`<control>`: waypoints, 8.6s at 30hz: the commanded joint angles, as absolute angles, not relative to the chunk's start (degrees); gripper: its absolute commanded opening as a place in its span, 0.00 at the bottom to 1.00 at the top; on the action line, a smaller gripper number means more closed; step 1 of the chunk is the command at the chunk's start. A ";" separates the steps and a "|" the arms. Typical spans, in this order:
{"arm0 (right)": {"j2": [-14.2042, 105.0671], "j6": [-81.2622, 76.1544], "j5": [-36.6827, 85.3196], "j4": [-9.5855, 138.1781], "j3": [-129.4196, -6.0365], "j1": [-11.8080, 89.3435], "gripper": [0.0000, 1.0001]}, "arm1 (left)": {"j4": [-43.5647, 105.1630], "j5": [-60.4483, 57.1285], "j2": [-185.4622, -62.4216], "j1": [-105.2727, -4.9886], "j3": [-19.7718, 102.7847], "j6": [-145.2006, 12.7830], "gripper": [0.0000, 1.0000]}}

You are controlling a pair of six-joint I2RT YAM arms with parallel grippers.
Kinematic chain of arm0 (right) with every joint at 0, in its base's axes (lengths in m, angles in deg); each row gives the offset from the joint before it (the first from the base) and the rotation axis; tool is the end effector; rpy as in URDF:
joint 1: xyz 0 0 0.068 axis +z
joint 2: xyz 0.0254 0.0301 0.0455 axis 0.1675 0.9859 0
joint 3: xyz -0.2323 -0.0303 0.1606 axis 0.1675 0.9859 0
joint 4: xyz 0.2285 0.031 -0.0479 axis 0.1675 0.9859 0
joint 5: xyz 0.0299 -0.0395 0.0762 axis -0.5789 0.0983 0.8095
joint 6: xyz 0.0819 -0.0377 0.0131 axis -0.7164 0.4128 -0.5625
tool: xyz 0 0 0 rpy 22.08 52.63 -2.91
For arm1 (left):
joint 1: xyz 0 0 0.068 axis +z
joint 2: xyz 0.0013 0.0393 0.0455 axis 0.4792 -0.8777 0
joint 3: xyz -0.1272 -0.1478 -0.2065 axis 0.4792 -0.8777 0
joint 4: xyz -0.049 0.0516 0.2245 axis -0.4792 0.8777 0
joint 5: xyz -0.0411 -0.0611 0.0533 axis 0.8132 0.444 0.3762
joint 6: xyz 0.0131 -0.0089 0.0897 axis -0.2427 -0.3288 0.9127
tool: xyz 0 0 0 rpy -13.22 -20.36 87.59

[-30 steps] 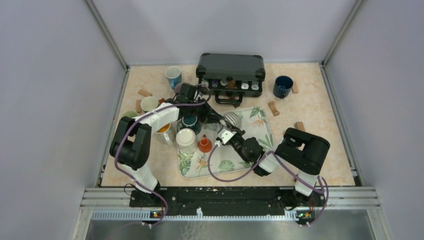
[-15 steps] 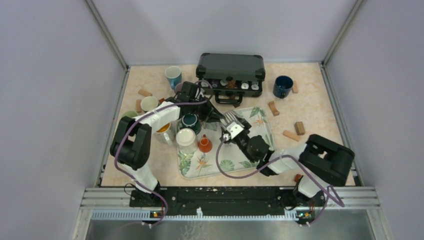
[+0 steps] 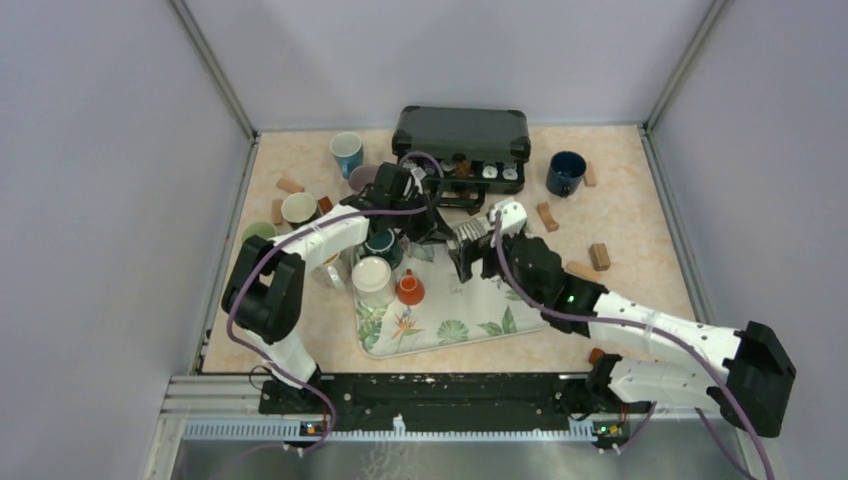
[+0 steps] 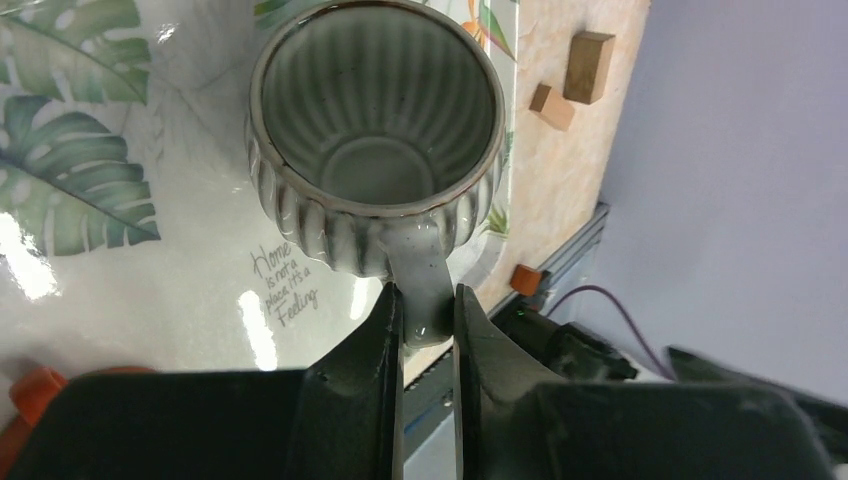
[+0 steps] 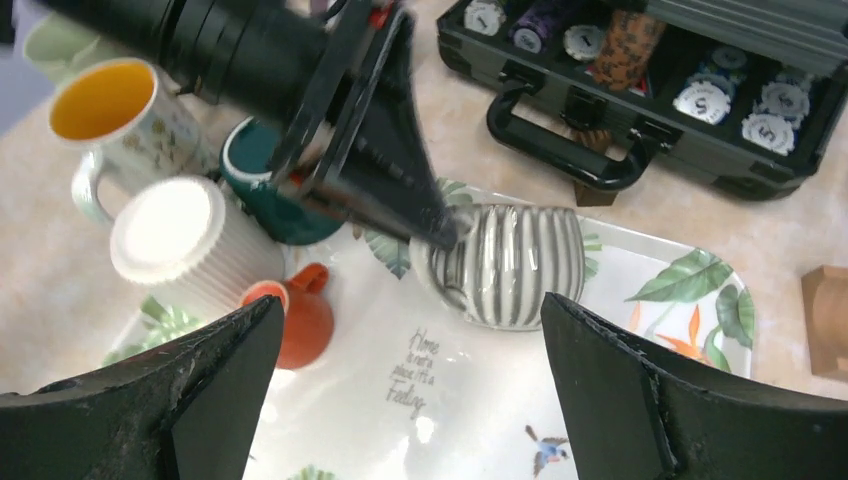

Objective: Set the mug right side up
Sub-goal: Place the cup at the corner of the board, then turn over the cup on the tray.

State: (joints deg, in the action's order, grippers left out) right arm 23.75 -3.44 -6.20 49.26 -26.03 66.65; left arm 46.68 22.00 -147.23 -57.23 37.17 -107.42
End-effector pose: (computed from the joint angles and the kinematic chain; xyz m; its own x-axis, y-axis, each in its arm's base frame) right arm 0.1616 0.1907 0.2830 -0.1789 -0.0489 -0.9827 -0.5459 0.8358 0.0578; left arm 0.3136 -0.2202 0.2255 -0.9597 -0.2467 -0.1344 -0.0459 0.6097 -0.7913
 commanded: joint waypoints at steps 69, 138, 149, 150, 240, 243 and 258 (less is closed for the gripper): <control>0.61 -31.67 -12.09 85.04 -61.10 42.69 0.99 | 21.72 10.94 -171.64 -82.24 64.69 -81.49 0.00; -0.25 -31.22 -4.33 85.26 -54.74 42.71 0.99 | 13.32 4.57 -152.38 -80.71 42.25 -81.18 0.92; 0.35 -29.09 -4.06 85.75 -52.30 42.73 0.99 | 23.91 0.94 -135.41 -74.88 32.44 -84.95 0.99; 0.64 -29.03 -3.77 85.76 -51.73 42.70 0.99 | 25.64 0.57 -133.88 -73.93 32.23 -85.10 0.99; 14.34 -24.23 5.50 86.34 -42.63 37.12 0.99 | 77.85 -18.60 -165.67 -69.73 66.85 -40.01 0.94; 14.00 -23.96 5.42 86.72 -42.42 37.12 0.99 | 77.52 -18.73 -165.66 -69.68 65.86 -39.86 0.88; 13.84 -23.34 5.86 86.51 -41.34 37.10 0.99 | 76.39 -16.52 -166.71 -69.69 64.21 -39.34 0.56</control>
